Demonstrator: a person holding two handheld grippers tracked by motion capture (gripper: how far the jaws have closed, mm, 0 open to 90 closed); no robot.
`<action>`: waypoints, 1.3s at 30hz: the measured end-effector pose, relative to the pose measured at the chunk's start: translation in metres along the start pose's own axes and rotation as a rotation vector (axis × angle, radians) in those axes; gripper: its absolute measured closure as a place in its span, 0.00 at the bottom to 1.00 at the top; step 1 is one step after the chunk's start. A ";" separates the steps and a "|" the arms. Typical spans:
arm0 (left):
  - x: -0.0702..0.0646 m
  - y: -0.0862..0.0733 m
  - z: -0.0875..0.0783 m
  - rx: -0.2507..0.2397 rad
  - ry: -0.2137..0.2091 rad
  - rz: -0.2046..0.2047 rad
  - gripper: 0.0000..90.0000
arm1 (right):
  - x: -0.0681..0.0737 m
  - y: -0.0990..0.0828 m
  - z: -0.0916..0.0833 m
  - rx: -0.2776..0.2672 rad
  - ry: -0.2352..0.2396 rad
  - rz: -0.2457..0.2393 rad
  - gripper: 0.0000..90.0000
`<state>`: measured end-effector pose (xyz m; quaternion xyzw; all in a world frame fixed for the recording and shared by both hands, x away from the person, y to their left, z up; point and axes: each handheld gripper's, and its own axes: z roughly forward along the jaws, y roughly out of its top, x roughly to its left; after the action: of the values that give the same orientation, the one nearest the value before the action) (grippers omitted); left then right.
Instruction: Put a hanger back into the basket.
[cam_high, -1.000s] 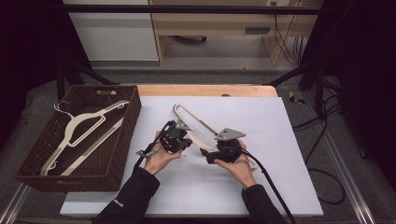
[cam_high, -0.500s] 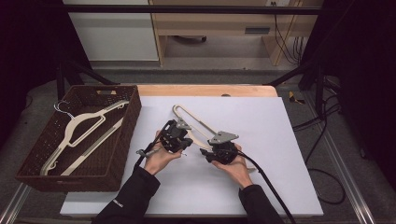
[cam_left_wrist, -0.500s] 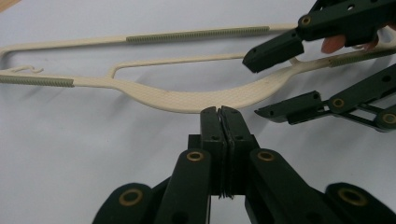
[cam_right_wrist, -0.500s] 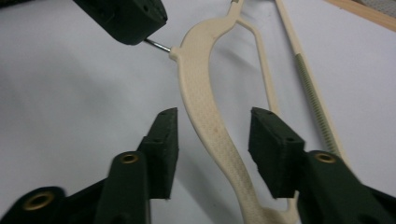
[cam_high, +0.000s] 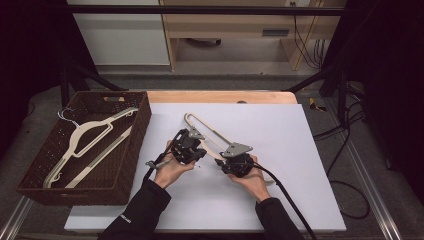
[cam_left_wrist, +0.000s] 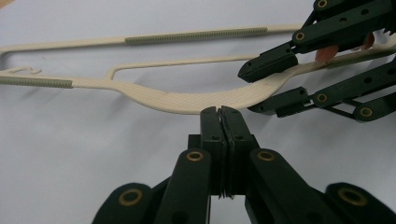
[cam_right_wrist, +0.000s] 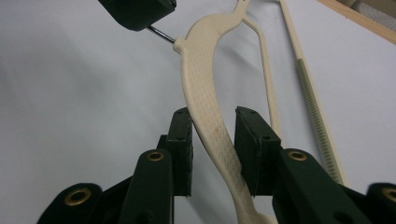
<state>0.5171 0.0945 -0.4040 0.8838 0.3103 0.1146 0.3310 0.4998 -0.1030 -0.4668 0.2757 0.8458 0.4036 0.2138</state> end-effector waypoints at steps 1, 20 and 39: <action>0.000 0.000 -0.001 0.002 -0.002 0.000 0.99 | 0.000 0.000 0.000 -0.001 -0.004 -0.007 0.76; 0.017 -0.012 -0.080 -0.339 0.025 -0.053 0.39 | -0.010 0.006 -0.023 -0.047 -0.043 -0.051 0.84; 0.006 -0.058 -0.109 -0.409 0.029 -0.018 0.14 | -0.033 0.013 -0.070 -0.117 -0.094 -0.055 0.97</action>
<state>0.4495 0.1883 -0.3595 0.7937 0.2931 0.1850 0.5000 0.4877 -0.1567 -0.4106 0.2579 0.8170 0.4331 0.2799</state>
